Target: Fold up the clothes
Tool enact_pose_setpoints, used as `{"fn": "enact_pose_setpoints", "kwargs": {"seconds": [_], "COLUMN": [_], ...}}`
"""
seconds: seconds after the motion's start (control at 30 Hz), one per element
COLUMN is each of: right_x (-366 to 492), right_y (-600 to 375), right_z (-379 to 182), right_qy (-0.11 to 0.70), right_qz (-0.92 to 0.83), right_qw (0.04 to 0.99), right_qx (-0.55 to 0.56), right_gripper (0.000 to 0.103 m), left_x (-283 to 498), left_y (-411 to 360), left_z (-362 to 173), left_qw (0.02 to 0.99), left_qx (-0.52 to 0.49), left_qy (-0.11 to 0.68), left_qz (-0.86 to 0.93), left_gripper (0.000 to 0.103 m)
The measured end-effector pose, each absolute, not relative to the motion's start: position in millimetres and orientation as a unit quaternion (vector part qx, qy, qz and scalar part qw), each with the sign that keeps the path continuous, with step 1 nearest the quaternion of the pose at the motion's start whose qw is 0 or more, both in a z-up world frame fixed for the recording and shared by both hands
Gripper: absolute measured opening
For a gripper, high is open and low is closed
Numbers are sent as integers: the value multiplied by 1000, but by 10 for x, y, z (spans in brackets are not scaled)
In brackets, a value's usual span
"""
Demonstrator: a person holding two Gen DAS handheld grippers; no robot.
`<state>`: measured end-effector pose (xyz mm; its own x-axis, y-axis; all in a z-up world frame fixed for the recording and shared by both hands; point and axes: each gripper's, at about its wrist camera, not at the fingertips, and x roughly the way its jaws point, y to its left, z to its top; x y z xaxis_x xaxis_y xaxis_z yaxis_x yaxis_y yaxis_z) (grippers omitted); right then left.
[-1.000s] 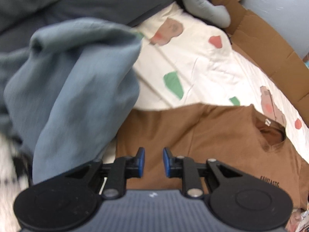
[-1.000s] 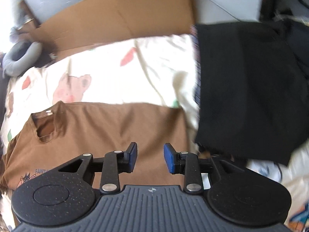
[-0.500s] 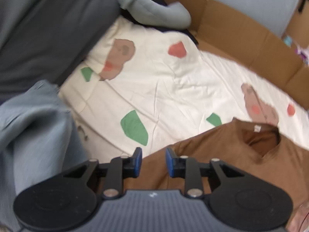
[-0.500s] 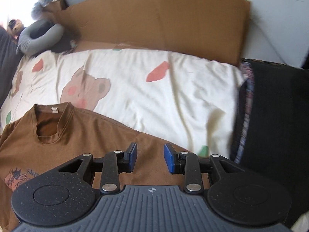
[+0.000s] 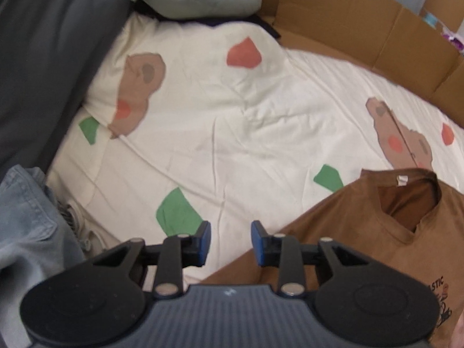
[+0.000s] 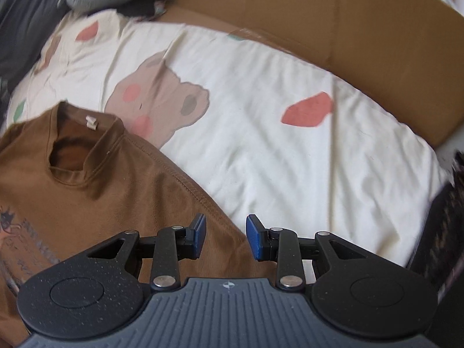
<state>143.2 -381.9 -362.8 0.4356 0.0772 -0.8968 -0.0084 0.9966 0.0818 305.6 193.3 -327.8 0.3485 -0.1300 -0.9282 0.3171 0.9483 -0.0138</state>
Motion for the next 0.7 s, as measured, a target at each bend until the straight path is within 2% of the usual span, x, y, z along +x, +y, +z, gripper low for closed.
{"fn": "enact_pose_setpoints", "kwargs": {"seconds": [0.2,0.3,0.7], "right_x": [1610,1614,1601], "right_y": [-3815,-3786,-3800], "right_z": [-3744,-3815,-3884], "right_qy": [545,558,571], "right_qz": [47,63,114], "right_qw": [837,828,812], "right_qx": [14,-2,-33], "right_gripper": [38,38,37], "left_x": [3105,3102,3063], "left_y": [1730,1637,1434], "left_z": [-3497,-3581,-3791], "left_qw": [789,781,749], "left_qx": [127,154,223], "left_qy": [577,578,586], "left_qz": [-170,-180,-213], "left_gripper": [36,41,41]}}
